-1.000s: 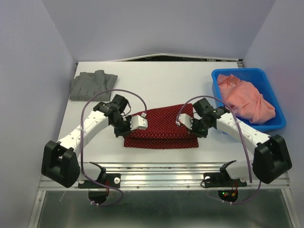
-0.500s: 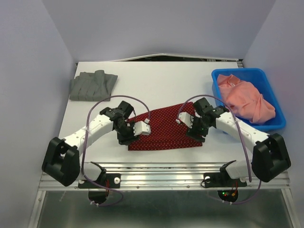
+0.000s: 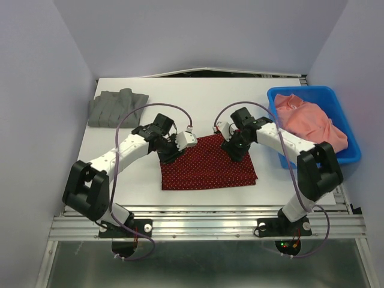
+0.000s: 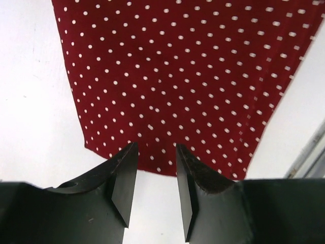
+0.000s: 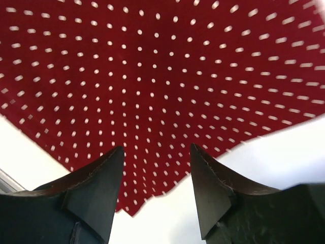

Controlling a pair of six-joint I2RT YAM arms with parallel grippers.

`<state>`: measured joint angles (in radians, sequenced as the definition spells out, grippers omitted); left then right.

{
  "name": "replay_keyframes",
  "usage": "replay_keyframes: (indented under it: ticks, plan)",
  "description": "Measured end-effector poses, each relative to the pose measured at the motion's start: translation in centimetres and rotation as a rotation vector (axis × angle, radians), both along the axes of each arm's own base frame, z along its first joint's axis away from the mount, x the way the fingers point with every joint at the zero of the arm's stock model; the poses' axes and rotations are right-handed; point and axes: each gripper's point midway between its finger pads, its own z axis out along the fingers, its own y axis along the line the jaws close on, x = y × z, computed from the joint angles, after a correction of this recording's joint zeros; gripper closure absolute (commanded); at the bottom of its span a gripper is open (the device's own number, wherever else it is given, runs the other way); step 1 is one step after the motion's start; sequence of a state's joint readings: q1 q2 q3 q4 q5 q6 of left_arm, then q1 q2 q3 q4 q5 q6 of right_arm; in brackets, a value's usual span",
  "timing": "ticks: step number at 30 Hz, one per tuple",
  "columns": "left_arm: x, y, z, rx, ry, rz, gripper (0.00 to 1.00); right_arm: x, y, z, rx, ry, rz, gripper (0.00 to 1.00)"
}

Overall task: Fold and stack the skirts
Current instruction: Fold the skirt

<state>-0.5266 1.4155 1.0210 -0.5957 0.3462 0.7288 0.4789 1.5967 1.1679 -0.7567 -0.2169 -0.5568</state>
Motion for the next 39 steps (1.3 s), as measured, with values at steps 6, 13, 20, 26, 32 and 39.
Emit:
replay_keyframes:
  ticks: [6, 13, 20, 26, 32, 39]
  plan:
    - [0.6, 1.0, -4.7, 0.086, 0.026, 0.017, 0.62, 0.3, -0.2, -5.0, -0.061, 0.111, -0.097, 0.41]
    - [-2.3, 2.6, -7.6, 0.143, 0.085, -0.059, 0.70, 4.1, 1.1, -6.4, -0.101, 0.119, -0.184, 0.42]
    - [-4.3, 1.1, -7.6, 0.107, 0.097, -0.146, 0.67, 12.8, 5.3, -6.1, -0.074, 0.029, -0.168, 0.42]
    - [-6.5, -5.2, -6.3, 0.005, 0.193, -0.205, 0.45, 19.3, 9.7, -5.0, 0.031, -0.111, -0.116, 0.36]
    - [-5.4, -12.4, 0.3, -0.240, 0.203, -0.184, 0.41, 18.3, 8.8, -3.2, 0.030, -0.178, -0.111, 0.32]
    - [-3.1, -10.1, 5.5, -0.267, -0.029, -0.138, 0.40, 11.3, 7.4, 2.0, 0.143, -0.117, -0.133, 0.34]
